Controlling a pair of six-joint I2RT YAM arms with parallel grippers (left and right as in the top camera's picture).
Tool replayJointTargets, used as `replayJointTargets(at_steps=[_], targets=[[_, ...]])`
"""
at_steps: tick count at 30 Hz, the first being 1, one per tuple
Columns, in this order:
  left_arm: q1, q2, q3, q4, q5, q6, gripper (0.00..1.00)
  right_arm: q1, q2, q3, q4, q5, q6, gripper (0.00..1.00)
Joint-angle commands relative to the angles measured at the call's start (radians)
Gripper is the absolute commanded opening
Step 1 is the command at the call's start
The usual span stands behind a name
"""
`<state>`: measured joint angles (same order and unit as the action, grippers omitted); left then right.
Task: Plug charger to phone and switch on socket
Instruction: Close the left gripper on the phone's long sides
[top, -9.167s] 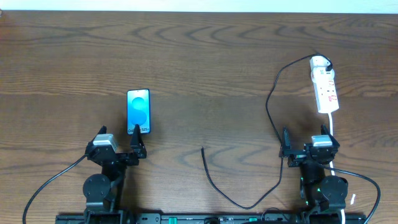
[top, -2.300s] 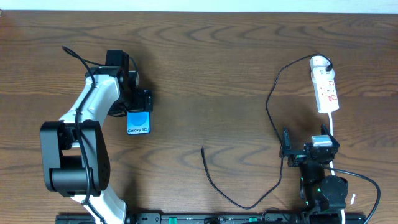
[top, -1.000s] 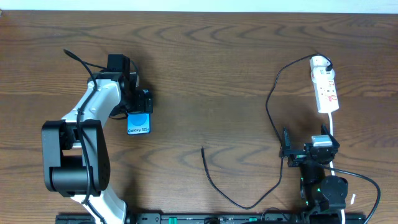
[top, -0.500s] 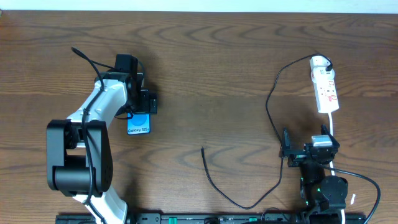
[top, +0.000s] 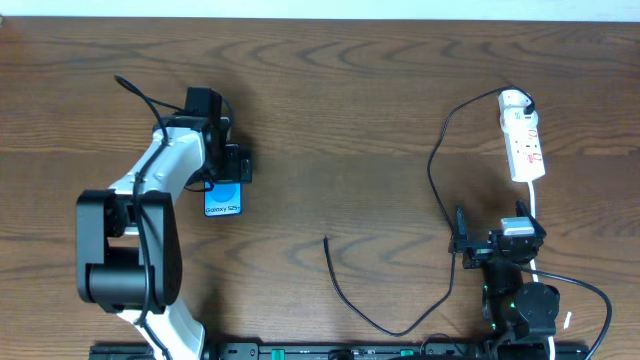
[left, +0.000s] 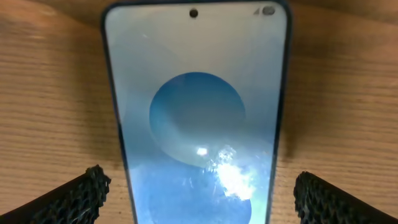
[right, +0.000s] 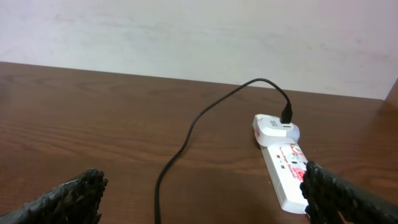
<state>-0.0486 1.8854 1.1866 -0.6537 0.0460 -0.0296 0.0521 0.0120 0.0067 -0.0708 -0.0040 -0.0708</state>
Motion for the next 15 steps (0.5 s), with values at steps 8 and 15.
replayJointTargets(at_steps=[8, 15], targets=[[0.002, 0.039, -0.005, 0.007, -0.01, -0.013, 0.98, 0.008, -0.006, -0.002, -0.005, -0.002, -0.013, 0.99], [0.002, 0.039, -0.005, 0.008, -0.006, -0.013, 0.98, 0.008, -0.006, -0.002, -0.005, -0.002, -0.013, 0.99]])
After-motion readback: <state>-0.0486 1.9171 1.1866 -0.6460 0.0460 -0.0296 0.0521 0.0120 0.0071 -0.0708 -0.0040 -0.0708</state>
